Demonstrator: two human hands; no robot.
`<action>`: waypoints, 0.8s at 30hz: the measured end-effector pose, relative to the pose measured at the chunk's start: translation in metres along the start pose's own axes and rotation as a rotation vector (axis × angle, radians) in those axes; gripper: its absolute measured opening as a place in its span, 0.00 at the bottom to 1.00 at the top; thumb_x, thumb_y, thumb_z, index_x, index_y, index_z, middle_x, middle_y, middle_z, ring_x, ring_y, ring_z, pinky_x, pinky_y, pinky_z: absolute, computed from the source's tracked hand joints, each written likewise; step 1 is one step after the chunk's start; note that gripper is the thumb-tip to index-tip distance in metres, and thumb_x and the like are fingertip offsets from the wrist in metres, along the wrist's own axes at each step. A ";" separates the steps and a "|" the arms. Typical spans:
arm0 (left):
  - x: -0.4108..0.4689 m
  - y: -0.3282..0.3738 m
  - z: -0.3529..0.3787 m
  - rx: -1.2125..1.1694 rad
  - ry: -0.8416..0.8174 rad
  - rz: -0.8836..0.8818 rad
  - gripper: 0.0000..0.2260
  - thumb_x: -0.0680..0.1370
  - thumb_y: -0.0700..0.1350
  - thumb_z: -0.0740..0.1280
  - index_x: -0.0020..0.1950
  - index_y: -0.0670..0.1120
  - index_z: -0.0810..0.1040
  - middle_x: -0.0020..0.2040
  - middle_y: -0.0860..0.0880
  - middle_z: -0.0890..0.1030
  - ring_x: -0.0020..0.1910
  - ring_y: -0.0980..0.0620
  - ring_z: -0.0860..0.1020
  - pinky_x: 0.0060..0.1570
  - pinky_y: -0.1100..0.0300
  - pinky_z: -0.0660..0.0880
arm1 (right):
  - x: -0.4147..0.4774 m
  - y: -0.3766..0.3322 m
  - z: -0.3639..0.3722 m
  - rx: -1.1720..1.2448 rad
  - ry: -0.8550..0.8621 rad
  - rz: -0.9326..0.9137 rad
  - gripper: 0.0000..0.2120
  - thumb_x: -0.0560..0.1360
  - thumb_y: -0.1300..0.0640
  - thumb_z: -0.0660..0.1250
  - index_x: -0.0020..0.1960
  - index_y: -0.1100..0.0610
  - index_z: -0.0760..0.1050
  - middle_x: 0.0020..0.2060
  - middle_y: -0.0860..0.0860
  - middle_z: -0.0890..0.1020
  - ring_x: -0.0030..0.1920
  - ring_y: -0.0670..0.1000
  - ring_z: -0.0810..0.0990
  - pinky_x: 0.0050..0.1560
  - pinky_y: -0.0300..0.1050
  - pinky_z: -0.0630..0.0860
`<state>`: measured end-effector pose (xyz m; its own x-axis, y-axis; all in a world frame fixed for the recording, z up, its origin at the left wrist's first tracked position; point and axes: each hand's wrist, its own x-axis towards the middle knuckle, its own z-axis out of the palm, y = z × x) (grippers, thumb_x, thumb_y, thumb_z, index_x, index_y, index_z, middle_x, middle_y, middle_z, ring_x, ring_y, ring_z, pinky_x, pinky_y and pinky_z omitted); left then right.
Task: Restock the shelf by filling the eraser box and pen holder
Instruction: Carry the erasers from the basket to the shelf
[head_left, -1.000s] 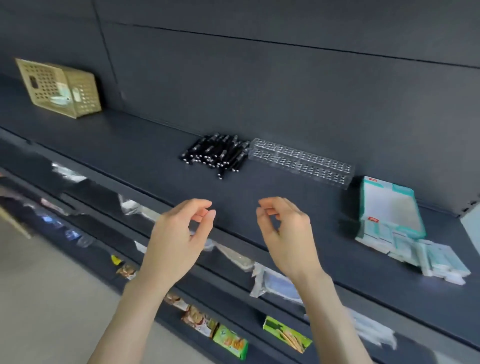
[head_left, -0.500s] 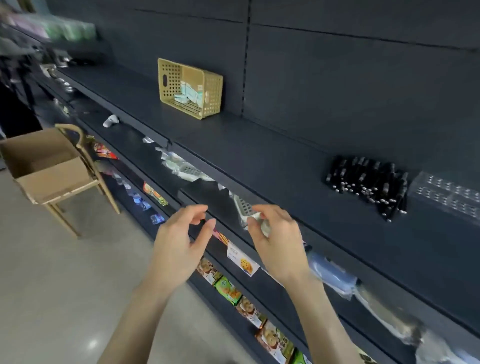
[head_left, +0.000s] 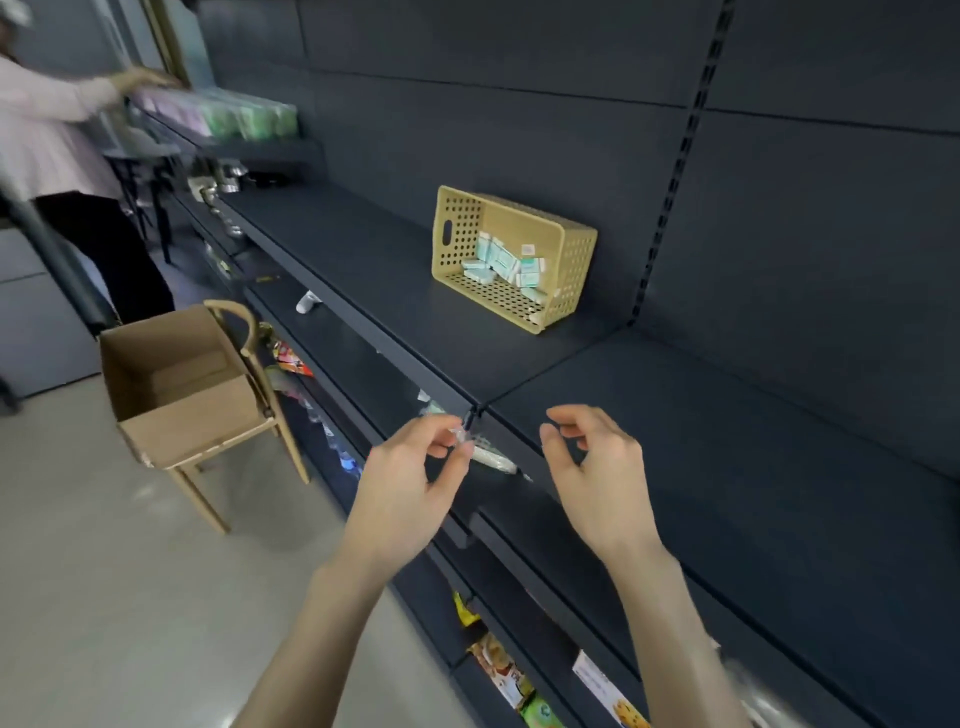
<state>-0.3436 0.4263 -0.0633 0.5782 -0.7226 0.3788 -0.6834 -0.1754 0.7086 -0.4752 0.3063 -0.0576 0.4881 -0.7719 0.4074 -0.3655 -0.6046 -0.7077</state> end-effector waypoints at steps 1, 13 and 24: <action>0.015 -0.010 -0.005 -0.005 0.004 -0.006 0.10 0.78 0.47 0.66 0.58 0.48 0.78 0.47 0.56 0.80 0.47 0.62 0.77 0.45 0.71 0.70 | 0.014 -0.004 0.012 -0.003 -0.008 -0.001 0.10 0.77 0.57 0.64 0.56 0.57 0.77 0.51 0.49 0.80 0.51 0.48 0.76 0.53 0.49 0.74; 0.195 -0.148 -0.041 -0.063 -0.112 0.063 0.11 0.78 0.47 0.66 0.59 0.48 0.78 0.47 0.55 0.81 0.47 0.62 0.78 0.46 0.74 0.70 | 0.157 -0.034 0.160 -0.090 0.072 0.086 0.10 0.77 0.56 0.64 0.56 0.56 0.77 0.51 0.48 0.80 0.51 0.47 0.77 0.53 0.50 0.76; 0.342 -0.194 -0.005 -0.218 -0.374 0.216 0.10 0.78 0.46 0.66 0.58 0.47 0.77 0.48 0.54 0.81 0.48 0.59 0.78 0.54 0.61 0.74 | 0.239 -0.031 0.208 -0.199 0.275 0.340 0.09 0.77 0.56 0.64 0.55 0.57 0.77 0.51 0.49 0.81 0.51 0.47 0.78 0.53 0.50 0.76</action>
<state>-0.0106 0.2165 -0.0677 0.2064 -0.9250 0.3191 -0.6379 0.1201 0.7607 -0.1824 0.1811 -0.0587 0.0964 -0.9393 0.3292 -0.6260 -0.3143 -0.7136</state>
